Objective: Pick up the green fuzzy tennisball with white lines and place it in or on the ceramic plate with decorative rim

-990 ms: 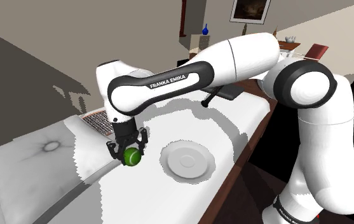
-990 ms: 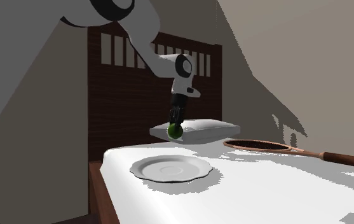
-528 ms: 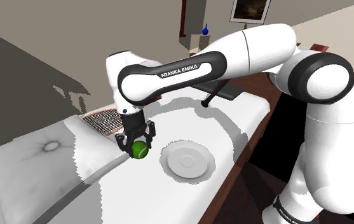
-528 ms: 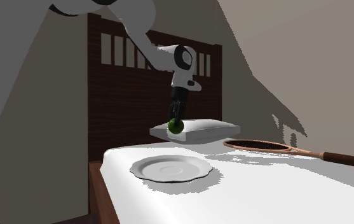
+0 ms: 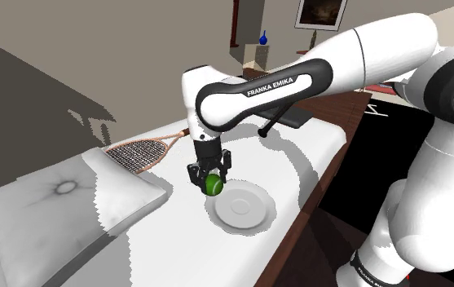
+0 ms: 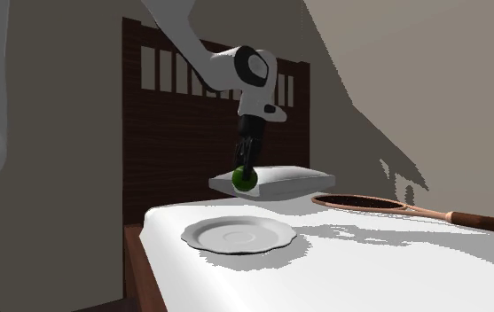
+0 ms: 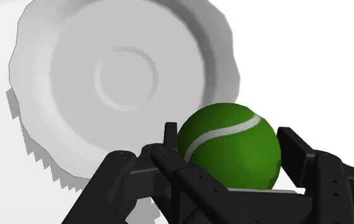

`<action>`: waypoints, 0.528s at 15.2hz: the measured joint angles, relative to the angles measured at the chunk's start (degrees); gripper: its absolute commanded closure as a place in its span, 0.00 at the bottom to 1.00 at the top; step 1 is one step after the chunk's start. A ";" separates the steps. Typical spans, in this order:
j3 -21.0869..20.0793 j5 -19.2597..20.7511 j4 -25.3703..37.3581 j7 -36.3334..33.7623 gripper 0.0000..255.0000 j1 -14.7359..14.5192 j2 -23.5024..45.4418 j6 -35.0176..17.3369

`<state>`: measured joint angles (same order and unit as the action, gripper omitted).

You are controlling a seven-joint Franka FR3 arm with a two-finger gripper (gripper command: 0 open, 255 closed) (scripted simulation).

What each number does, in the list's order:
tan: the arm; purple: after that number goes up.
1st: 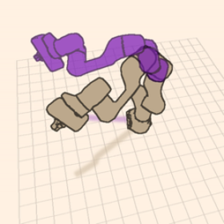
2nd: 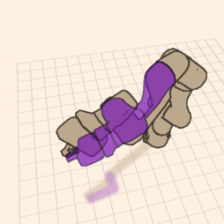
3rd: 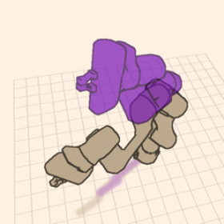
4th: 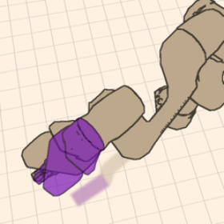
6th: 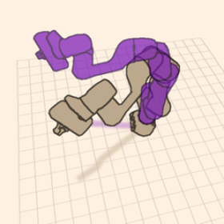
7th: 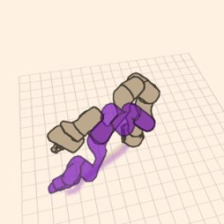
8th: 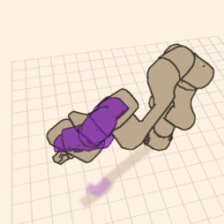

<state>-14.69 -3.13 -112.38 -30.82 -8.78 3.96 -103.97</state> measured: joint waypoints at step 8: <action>4.21 -0.57 -13.09 8.86 1.00 4.05 -11.56 -1.32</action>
<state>-10.48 -3.70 -125.47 -21.96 -4.73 -7.60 -105.29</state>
